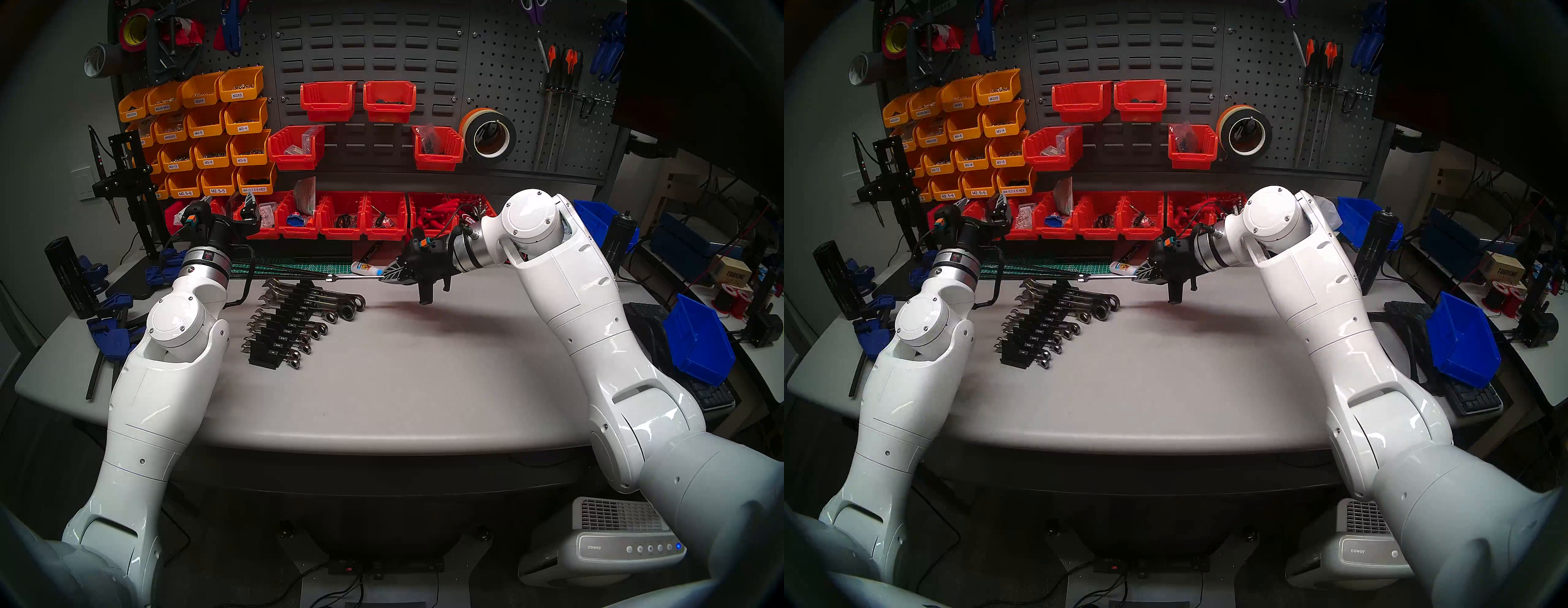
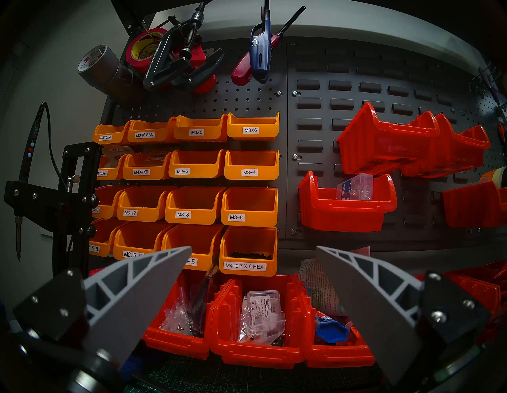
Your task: Put the wrenches on the table into the correct slot in the case
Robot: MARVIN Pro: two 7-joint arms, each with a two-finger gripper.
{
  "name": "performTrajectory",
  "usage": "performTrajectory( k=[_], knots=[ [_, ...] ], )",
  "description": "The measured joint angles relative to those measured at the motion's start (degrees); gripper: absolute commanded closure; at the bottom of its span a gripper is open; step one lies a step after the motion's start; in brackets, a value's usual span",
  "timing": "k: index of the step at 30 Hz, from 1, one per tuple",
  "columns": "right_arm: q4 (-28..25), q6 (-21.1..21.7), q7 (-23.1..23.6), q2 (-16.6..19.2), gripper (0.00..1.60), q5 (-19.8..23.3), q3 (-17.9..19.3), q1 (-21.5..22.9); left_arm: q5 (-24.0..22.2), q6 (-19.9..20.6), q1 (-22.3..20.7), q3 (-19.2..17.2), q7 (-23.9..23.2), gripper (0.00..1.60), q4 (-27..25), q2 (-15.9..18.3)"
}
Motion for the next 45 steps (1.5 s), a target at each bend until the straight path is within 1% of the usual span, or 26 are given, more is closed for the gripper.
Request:
performTrajectory(
  k=[20,27,33,45],
  knots=[
    [3.03,1.05,-1.07,-3.16,1.6,-0.81,-0.99,1.41,0.0,0.0,0.0,0.0,0.0,0.0,0.0,-0.01],
    [3.79,1.77,-0.8,-4.06,1.6,-0.82,-1.23,2.19,0.0,0.0,0.0,0.0,0.0,0.0,0.0,0.0],
    [4.25,3.5,0.07,-4.95,1.6,-0.3,-1.07,2.87,0.0,0.0,0.0,0.0,0.0,0.0,0.0,0.0],
    [5.85,8.88,2.28,-6.58,1.6,1.47,0.44,3.53,0.0,0.0,0.0,0.0,0.0,0.0,0.0,0.0]
  ],
)
